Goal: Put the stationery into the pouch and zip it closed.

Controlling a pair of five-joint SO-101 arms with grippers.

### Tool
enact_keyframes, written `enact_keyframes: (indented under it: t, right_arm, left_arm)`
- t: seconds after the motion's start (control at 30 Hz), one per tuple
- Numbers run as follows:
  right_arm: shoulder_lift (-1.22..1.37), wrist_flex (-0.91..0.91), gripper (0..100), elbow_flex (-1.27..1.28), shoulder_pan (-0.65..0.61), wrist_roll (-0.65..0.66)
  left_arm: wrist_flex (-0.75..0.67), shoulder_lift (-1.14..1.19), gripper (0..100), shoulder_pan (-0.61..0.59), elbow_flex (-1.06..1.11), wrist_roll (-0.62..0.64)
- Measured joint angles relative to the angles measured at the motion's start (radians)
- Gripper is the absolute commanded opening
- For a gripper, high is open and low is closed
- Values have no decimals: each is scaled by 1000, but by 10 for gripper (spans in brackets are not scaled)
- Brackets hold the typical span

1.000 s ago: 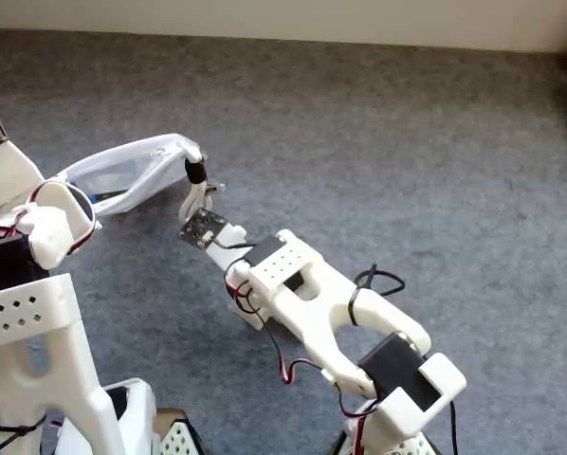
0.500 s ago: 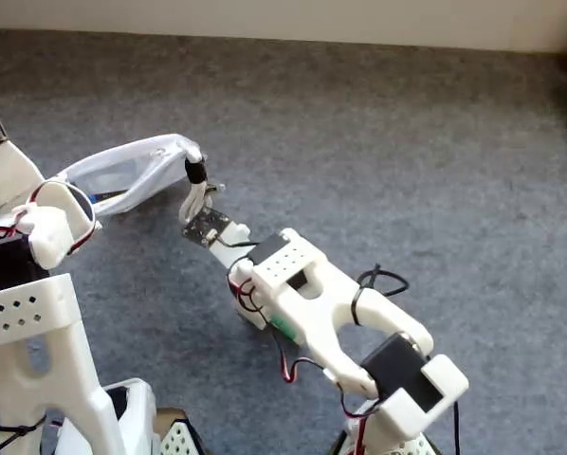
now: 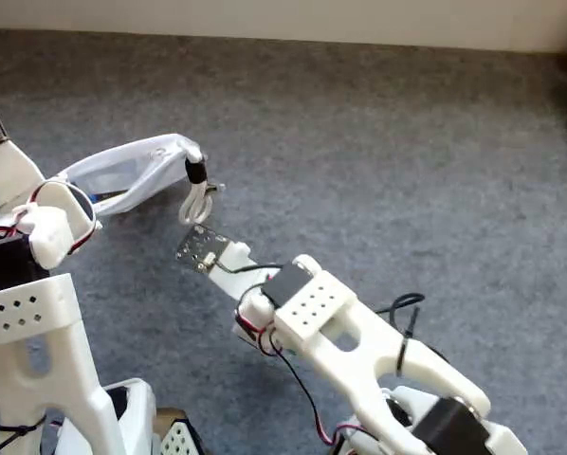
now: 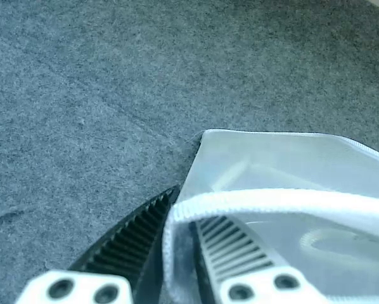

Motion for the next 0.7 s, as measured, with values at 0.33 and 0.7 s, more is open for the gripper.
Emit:
enact_keyframes:
  t: [0.33, 0.7]
  right_arm:
    - [-213, 0, 4, 31, -12, -95]
    - [-313, -68, 4, 31, -12, -222]
  left_arm:
    - [-2, -3, 8, 87, 2, -8]
    - [-2, -9, 8, 132, 11, -32]
